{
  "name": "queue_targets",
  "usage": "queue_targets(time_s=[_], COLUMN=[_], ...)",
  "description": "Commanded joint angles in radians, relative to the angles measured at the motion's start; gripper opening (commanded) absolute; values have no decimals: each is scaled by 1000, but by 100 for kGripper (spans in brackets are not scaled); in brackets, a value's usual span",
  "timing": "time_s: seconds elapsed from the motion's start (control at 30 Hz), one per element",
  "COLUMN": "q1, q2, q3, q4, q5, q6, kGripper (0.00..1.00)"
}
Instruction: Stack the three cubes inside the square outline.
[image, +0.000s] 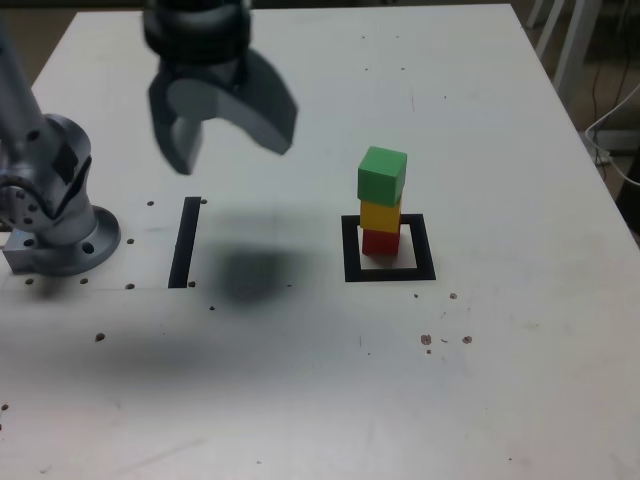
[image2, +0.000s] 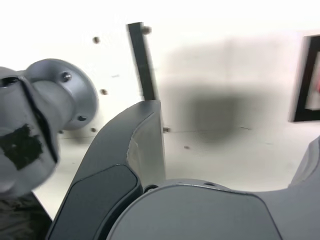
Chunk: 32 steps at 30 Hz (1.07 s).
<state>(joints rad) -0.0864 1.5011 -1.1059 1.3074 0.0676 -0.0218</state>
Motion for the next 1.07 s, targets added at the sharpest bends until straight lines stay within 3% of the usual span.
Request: queue_targets(time_s=[0.0,0.67,1.03], q1=[9,82,85], q2=[-22,-63,-55], q3=[68,389,430], q4=[-29,-279,-312], q5=[-6,-15,-22], q6=[-3,7,8], kGripper=[99,100,100])
